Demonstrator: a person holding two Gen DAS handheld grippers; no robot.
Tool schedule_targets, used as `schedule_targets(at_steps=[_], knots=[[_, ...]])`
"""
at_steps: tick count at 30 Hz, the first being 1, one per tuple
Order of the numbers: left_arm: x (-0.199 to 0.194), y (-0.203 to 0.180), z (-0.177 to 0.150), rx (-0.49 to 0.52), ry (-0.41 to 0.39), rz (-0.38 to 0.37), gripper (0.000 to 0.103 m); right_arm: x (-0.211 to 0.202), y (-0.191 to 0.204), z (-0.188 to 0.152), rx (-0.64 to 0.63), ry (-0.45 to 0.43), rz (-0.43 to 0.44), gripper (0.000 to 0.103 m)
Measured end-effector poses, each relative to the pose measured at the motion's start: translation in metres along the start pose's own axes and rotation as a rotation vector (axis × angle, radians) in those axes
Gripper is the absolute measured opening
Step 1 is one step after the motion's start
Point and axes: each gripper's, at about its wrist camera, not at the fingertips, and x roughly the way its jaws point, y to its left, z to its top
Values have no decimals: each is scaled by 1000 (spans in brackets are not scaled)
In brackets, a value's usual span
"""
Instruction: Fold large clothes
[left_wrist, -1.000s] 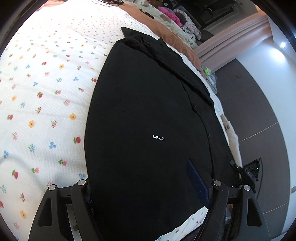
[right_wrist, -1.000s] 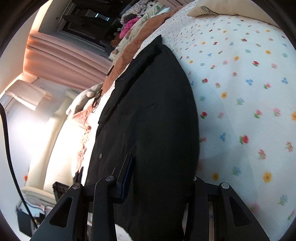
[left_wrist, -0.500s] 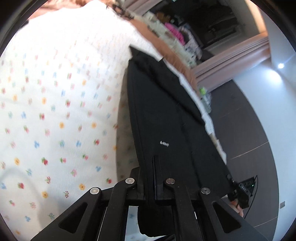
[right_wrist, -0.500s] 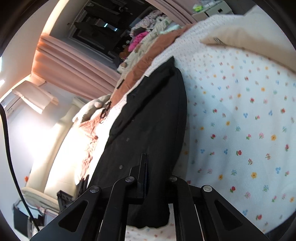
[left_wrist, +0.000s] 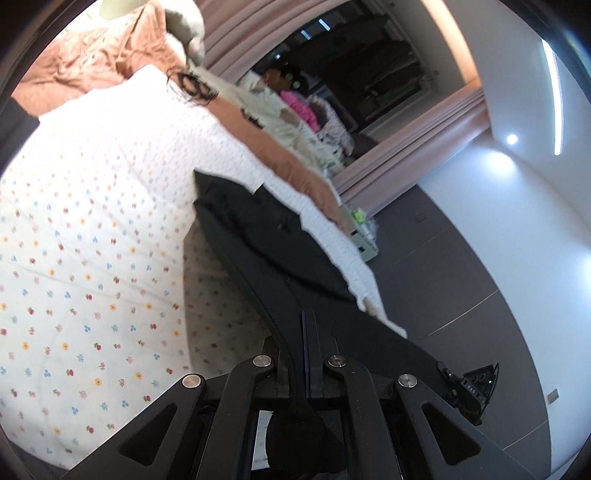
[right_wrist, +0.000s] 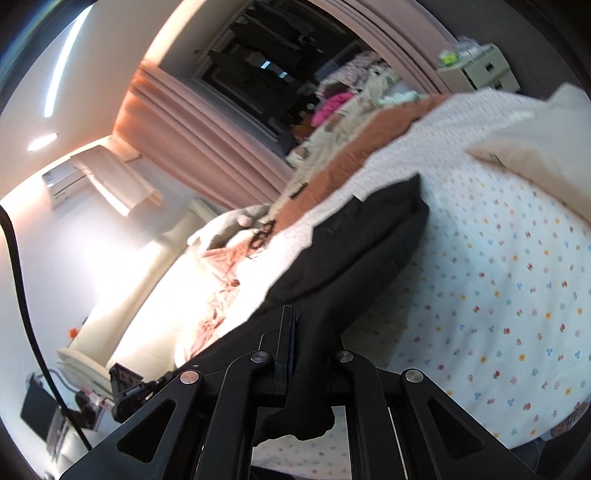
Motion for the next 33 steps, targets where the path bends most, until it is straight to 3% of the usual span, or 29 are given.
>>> schedule_targets(at_steps=[10, 16, 23, 33], knots=[[-74, -59, -6, 65, -78, -33, 2, -50, 45, 6, -24, -31, 49, 7], [-109, -62, -32, 51, -91, -29, 2, -73, 58, -14, -51, -29, 66, 7], [-100, -40, -44, 3, -71, 18, 2, -71, 44, -33, -57, -29, 28, 7], [-69, -30, -24, -19, -55, 43, 2, -39, 22, -24, -51, -49, 43, 7]])
